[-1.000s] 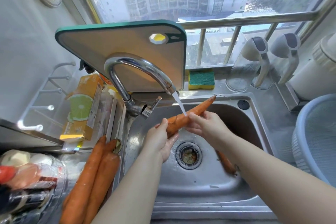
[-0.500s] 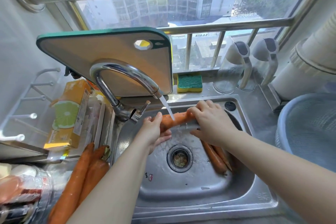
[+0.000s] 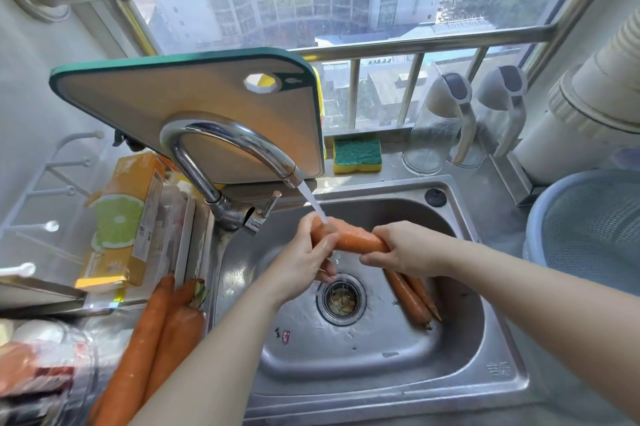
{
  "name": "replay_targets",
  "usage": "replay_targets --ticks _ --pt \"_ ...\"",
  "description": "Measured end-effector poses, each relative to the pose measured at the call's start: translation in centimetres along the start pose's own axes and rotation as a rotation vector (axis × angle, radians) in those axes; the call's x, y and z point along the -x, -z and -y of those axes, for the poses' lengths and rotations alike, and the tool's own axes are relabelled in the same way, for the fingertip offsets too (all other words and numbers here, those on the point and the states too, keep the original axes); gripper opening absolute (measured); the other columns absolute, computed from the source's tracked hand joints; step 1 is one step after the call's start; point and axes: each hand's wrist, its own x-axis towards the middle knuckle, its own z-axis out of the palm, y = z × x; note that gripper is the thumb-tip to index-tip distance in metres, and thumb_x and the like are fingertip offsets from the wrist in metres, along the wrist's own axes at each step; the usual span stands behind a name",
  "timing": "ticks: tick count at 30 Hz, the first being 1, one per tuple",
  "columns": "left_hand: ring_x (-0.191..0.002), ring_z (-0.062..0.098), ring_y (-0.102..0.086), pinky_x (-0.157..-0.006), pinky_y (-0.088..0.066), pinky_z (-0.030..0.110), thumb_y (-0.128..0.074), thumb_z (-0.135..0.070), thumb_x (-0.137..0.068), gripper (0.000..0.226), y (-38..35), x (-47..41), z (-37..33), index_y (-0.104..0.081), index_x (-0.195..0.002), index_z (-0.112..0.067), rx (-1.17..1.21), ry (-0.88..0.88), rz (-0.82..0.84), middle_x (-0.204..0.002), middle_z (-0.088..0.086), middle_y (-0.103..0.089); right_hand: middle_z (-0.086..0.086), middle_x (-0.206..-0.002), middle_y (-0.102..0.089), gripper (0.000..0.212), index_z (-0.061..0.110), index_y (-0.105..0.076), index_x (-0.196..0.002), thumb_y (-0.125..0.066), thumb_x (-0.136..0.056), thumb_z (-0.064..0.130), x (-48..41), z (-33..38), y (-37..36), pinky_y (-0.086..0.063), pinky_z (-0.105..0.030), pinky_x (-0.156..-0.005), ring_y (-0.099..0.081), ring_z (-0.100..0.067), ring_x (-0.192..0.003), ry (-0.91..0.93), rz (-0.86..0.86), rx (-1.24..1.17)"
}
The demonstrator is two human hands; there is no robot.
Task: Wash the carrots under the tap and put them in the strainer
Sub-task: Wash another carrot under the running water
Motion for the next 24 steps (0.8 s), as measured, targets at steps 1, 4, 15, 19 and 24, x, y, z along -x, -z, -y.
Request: replay_targets --ticks 1,4,15,19,24 --pt "-0.068 0.014 -0.064 -0.067 -0.058 0.031 -0.046 -0.028 -0.098 0.040 0.2 0.0 -0.1 -0.028 -0.134 -0.026 -0.006 -0.009 0.023 -0.087 0.005 -0.055 0.004 -0.074 -0.055 0.031 0.019 -0.051 -0.078 -0.057 -0.090 0.048 -0.1 -0.1 0.3 -0.040 -0.030 -0.066 -0.054 -0.017 -0.073 0.006 0.029 -0.039" --pt "-0.072 0.014 -0.067 -0.069 -0.057 0.031 -0.046 -0.028 -0.099 0.047 1.0 -0.1 0.0 -0.024 -0.139 -0.035 -0.035 -0.025 0.066 -0.091 0.003 -0.054 0.006 -0.065 -0.052 0.035 0.018 -0.050 -0.073 -0.057 -0.090 0.048 -0.2 0.0 0.9 -0.036 -0.021 -0.056 -0.049 -0.009 -0.059 0.012 0.088 -0.094" --pt "-0.065 0.018 -0.050 -0.065 -0.042 0.033 -0.032 -0.029 -0.101 0.019 -1.1 -1.4 -0.4 -0.044 -0.115 -0.024 -0.061 -0.059 -0.354 -0.074 -0.001 -0.051 0.001 -0.084 -0.054 0.032 0.021 -0.039 -0.086 -0.050 -0.092 0.050 1.0 2.3 -1.2 -0.035 -0.031 -0.061 -0.056 -0.026 -0.080 -0.017 -0.259 0.160" --pt "-0.066 0.023 -0.052 -0.054 -0.044 0.025 -0.025 -0.030 -0.099 0.026 -1.9 -1.9 -1.1 -0.050 -0.100 -0.019 0.095 0.002 -0.522 -0.082 0.007 -0.060 -0.001 -0.093 -0.062 0.030 0.021 -0.034 -0.088 -0.047 -0.093 0.048 1.0 2.9 -1.8 -0.033 -0.032 -0.061 -0.061 -0.028 -0.087 -0.015 -0.365 0.213" --pt "-0.061 0.017 -0.057 -0.053 -0.051 0.027 -0.022 -0.032 -0.104 0.028 -1.7 -0.9 -0.8 -0.045 -0.116 -0.022 0.204 0.030 -0.283 -0.095 0.010 -0.059 -0.003 -0.100 -0.063 0.029 0.022 -0.034 -0.090 -0.046 -0.093 0.048 1.3 1.8 -1.7 -0.036 -0.033 -0.062 -0.061 -0.030 -0.092 -0.036 -0.305 0.241"
